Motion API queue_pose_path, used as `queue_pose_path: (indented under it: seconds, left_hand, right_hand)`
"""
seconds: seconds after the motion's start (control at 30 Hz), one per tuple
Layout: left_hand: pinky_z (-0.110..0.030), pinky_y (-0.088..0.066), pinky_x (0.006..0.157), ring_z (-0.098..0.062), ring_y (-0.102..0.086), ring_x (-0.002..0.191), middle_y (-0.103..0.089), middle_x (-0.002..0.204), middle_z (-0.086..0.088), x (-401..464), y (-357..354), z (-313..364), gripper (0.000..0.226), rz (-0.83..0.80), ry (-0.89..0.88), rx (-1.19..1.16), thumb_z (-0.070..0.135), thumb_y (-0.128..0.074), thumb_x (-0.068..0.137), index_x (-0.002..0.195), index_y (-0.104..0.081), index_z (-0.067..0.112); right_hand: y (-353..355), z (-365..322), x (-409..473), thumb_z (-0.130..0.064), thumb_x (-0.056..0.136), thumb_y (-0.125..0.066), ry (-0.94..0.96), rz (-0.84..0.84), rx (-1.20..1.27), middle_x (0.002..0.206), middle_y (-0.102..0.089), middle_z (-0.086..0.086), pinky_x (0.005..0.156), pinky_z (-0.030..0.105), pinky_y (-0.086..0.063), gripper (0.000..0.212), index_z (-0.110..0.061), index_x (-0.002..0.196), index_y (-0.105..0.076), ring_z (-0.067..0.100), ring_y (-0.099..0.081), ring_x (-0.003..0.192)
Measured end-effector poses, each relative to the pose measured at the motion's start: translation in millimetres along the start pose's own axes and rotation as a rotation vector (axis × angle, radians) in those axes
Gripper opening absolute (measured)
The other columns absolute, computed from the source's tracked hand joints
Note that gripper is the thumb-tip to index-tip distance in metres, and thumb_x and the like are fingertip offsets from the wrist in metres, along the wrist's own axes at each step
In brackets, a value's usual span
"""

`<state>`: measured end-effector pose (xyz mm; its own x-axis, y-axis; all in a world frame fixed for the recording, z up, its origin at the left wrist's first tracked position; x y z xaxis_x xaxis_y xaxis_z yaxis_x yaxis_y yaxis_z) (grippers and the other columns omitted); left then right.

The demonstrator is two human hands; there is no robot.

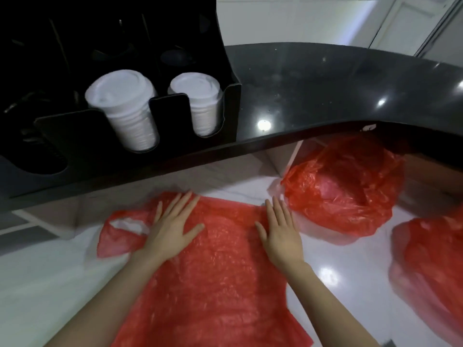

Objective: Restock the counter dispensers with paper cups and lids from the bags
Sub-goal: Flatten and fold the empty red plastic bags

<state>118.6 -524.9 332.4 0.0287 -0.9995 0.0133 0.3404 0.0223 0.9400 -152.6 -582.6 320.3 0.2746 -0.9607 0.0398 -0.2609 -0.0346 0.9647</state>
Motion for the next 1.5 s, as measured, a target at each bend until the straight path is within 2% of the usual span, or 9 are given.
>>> queue_pose_path:
  seconds: [0.13,0.3,0.37,0.53,0.7,0.87,1.13,1.3,1.5]
  left_hand:
    - [-0.052,-0.026,0.116,-0.022,-0.041,0.138,-0.050,0.145,0.001,-35.0,31.7,26.4,0.060,0.179,-0.054,0.048,0.052,-0.036,0.089,0.138,-0.054,0.022]
    - [-0.034,-0.053,0.091,-0.017,-0.066,0.102,-0.069,0.111,0.009,-130.4,5.3,23.8,0.050,-0.034,-0.198,0.073,0.059,-0.039,0.087,0.111,-0.069,0.028]
    - [-0.036,-0.045,0.101,-0.014,-0.061,0.116,-0.063,0.128,0.009,-152.9,-16.9,13.4,0.056,-0.109,-0.179,0.159,0.064,-0.039,0.085,0.121,-0.066,0.030]
    - [-0.041,-0.008,0.117,-0.009,-0.012,0.149,-0.014,0.162,0.011,-169.1,-40.2,-3.9,0.067,-0.132,-0.252,0.135,0.064,-0.030,0.094,0.153,-0.024,0.033]
    - [-0.031,-0.008,0.118,-0.017,-0.027,0.145,-0.029,0.157,0.003,-170.4,-18.9,-30.6,0.064,-0.056,-0.218,0.089,0.062,-0.026,0.097,0.147,-0.038,0.025]
    - [-0.040,-0.017,0.116,-0.014,-0.030,0.144,-0.040,0.152,0.007,-206.8,-11.4,-15.3,0.058,0.050,-0.207,0.081,0.057,-0.037,0.095,0.142,-0.049,0.025]
    - [-0.047,-0.013,0.116,-0.013,-0.011,0.150,-0.017,0.162,0.009,-222.9,-38.4,-21.0,0.069,-0.065,-0.192,0.132,0.068,-0.028,0.094,0.152,-0.029,0.030]
    - [-0.038,0.001,0.121,-0.005,0.003,0.149,-0.004,0.161,0.018,-196.6,-30.4,-16.7,0.070,-0.077,-0.193,-0.018,0.071,-0.026,0.092,0.153,-0.019,0.038]
    - [-0.035,-0.046,0.095,-0.018,-0.060,0.109,-0.065,0.114,0.009,-151.0,1.3,26.3,0.038,0.240,-0.143,-0.122,0.043,-0.046,0.086,0.115,-0.064,0.028]
  right_hand:
    - [33.1,-26.5,-49.7,-0.057,0.096,-0.020,-0.005,0.078,0.141,0.160,-0.005,-0.005,0.119,0.031,-0.001,0.066,-0.024,0.152,-0.018,0.013,-0.001,0.148]
    - [26.6,-53.4,-132.4,-0.070,0.090,-0.007,0.129,-0.080,0.171,0.156,-0.026,-0.004,0.119,0.025,-0.009,0.081,-0.021,0.148,-0.036,0.015,-0.020,0.145]
    - [4.8,-64.9,-150.5,-0.067,0.093,-0.009,0.156,-0.091,0.082,0.154,-0.031,0.001,0.119,0.029,-0.014,0.079,-0.017,0.146,-0.040,0.020,-0.029,0.143]
    - [-24.8,-46.6,-152.3,-0.072,0.092,-0.013,0.137,-0.161,-0.055,0.160,-0.007,-0.006,0.118,0.033,-0.008,0.077,-0.027,0.153,-0.014,0.013,-0.007,0.148]
    - [-14.3,-39.3,-138.8,-0.076,0.087,-0.001,0.186,-0.156,-0.154,0.158,0.001,-0.008,0.121,0.032,0.000,0.083,-0.027,0.153,-0.007,0.013,-0.003,0.148]
    - [7.7,-73.0,-153.7,-0.055,0.097,-0.030,0.179,0.023,-0.050,0.159,-0.018,-0.002,0.121,0.033,0.000,0.064,-0.021,0.151,-0.027,0.016,-0.015,0.147]
    - [-21.5,-55.6,-202.7,-0.074,0.091,-0.015,0.247,-0.218,-0.111,0.156,0.019,-0.019,0.120,0.035,0.008,0.072,-0.042,0.149,0.014,0.001,0.021,0.143]
    - [-11.3,-40.7,-179.6,-0.076,0.089,-0.017,0.260,-0.266,-0.109,0.158,0.014,-0.019,0.121,0.039,0.005,0.073,-0.043,0.150,0.008,0.003,0.013,0.146]
    - [39.5,-17.0,-157.7,-0.060,0.094,-0.034,0.144,0.038,0.127,0.153,-0.032,-0.011,0.119,0.033,-0.017,0.059,-0.029,0.144,-0.040,0.007,-0.032,0.139]
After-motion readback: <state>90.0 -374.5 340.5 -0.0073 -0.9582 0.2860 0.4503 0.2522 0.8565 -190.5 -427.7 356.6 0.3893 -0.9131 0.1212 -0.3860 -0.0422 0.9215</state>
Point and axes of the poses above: each hand's wrist, its own x-axis towards the middle knuckle, its own y-axis out of the back of the hand, z = x × y, the point moved 3 cm from there along x, towards the middle knuckle
